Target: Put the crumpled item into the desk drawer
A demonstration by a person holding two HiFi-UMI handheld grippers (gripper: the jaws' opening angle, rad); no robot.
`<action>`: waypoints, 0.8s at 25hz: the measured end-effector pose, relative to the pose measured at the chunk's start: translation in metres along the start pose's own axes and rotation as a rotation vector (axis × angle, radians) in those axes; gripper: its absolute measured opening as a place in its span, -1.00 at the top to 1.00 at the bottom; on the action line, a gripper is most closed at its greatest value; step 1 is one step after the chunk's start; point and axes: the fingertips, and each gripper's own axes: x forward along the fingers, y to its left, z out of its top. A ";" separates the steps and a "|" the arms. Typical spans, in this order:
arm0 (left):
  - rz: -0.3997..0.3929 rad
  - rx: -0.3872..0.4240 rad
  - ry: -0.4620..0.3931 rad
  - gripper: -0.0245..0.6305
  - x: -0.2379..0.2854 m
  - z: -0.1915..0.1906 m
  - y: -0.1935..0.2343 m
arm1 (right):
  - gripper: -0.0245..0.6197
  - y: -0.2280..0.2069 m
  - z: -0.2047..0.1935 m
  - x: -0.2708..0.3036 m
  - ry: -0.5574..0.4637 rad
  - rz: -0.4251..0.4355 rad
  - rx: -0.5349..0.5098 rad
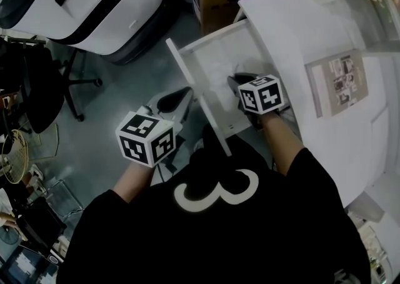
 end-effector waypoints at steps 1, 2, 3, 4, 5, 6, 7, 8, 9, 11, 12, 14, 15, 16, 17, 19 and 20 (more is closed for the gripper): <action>0.002 0.001 0.003 0.89 0.002 -0.001 0.001 | 0.80 -0.003 -0.002 0.005 0.010 -0.002 -0.002; 0.005 0.003 0.007 0.89 0.004 -0.002 0.001 | 0.80 -0.006 -0.004 0.009 0.020 -0.004 -0.005; 0.007 0.006 0.010 0.89 0.006 -0.004 0.002 | 0.80 -0.008 -0.006 0.014 0.031 -0.005 -0.009; 0.009 0.008 0.014 0.89 0.007 -0.005 0.003 | 0.79 -0.010 -0.008 0.019 0.041 -0.008 -0.014; 0.010 0.008 0.017 0.89 0.009 -0.005 0.005 | 0.79 -0.012 -0.010 0.024 0.051 -0.013 -0.018; 0.011 0.006 0.021 0.89 0.011 -0.006 0.006 | 0.79 -0.016 -0.012 0.028 0.061 -0.018 -0.020; 0.012 0.002 0.025 0.89 0.013 -0.007 0.007 | 0.79 -0.019 -0.015 0.033 0.070 -0.023 -0.018; 0.012 -0.002 0.029 0.89 0.015 -0.008 0.009 | 0.79 -0.022 -0.016 0.036 0.078 -0.029 -0.015; 0.013 -0.005 0.032 0.89 0.016 -0.008 0.010 | 0.79 -0.026 -0.018 0.039 0.085 -0.036 -0.010; 0.014 -0.011 0.036 0.89 0.020 -0.009 0.013 | 0.79 -0.032 -0.021 0.045 0.097 -0.046 -0.001; 0.013 -0.014 0.036 0.89 0.021 -0.008 0.014 | 0.79 -0.034 -0.023 0.048 0.104 -0.048 0.001; 0.012 -0.017 0.038 0.89 0.024 -0.008 0.016 | 0.79 -0.038 -0.026 0.054 0.119 -0.051 0.000; 0.012 -0.019 0.040 0.89 0.026 -0.008 0.017 | 0.79 -0.040 -0.027 0.056 0.126 -0.052 -0.001; 0.011 -0.020 0.043 0.89 0.027 -0.008 0.018 | 0.79 -0.041 -0.028 0.058 0.132 -0.052 -0.002; 0.011 -0.021 0.045 0.89 0.028 -0.008 0.018 | 0.78 -0.042 -0.029 0.060 0.138 -0.052 -0.003; 0.010 -0.022 0.049 0.89 0.030 -0.009 0.020 | 0.78 -0.044 -0.032 0.063 0.147 -0.055 -0.004; 0.010 -0.023 0.050 0.89 0.031 -0.009 0.021 | 0.78 -0.045 -0.032 0.064 0.151 -0.056 -0.005</action>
